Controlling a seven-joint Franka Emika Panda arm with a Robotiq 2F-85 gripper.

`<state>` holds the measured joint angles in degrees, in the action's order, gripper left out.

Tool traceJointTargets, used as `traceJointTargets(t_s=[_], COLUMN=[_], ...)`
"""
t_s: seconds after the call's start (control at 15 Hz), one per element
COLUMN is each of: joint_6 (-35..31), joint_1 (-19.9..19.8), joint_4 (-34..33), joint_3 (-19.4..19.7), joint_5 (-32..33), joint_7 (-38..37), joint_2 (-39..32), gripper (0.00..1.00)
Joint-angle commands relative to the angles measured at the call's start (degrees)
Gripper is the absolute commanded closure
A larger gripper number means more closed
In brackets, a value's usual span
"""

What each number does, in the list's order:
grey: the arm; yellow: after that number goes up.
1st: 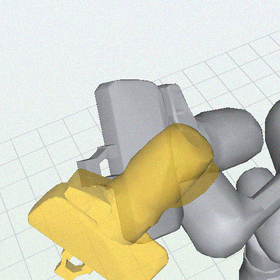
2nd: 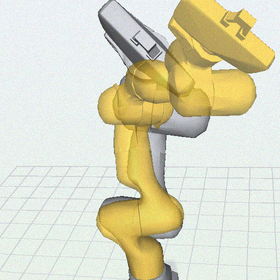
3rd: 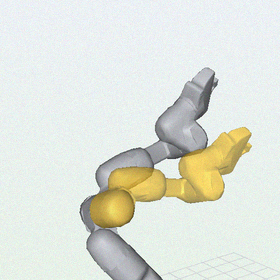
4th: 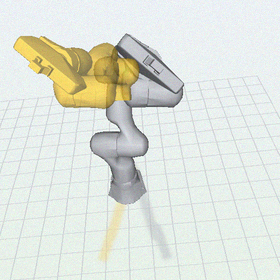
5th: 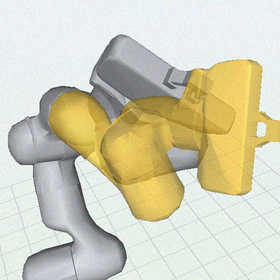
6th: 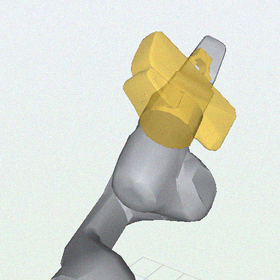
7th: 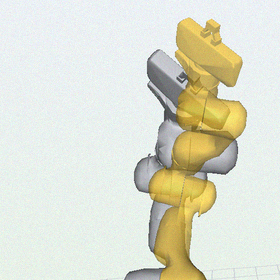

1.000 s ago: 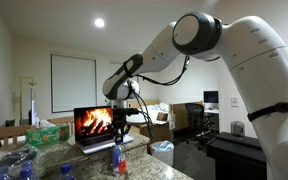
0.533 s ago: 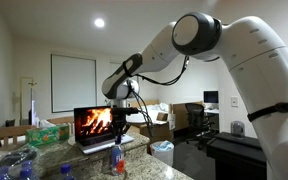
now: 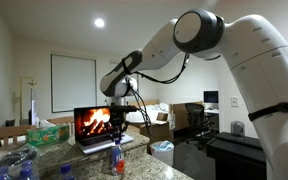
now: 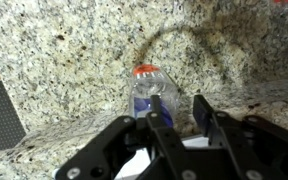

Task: Move the three bottles of water to the left

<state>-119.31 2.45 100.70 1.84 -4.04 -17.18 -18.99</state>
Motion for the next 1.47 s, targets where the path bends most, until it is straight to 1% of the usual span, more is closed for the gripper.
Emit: traceJointTargets(t_s=[0.0, 0.27, 0.4, 0.6, 0.8, 1.0, 1.33, 1.4], joint_6=[1.08, 2.84, 4.13, 5.11, 4.08, 1.62, 2.12, 2.34], joint_1=[-0.08, -0.74, -1.11, -1.61, -2.08, -2.27, -2.53, -2.62], joint_4=[1.54, 0.2, -0.62, -1.54, -2.36, -3.61, -6.58, -6.98], joint_3=[-0.11, 0.05, 0.16, 0.23, 0.17, 0.14, -0.29, -0.44], joint_5=[0.57, -0.25, -0.6, -1.05, -1.28, -0.93, -1.38, -1.57], joint_7=[0.21, 0.47, 0.86, 1.53, 2.65, 3.82, 5.98, 6.64], joint_2=[2.52, 2.02, 1.13, 0.0, -1.18, -2.8, -5.97, -6.39], gripper=[0.3, 0.04, 0.0, 0.0, 0.0, 0.0, 0.0, 0.14])
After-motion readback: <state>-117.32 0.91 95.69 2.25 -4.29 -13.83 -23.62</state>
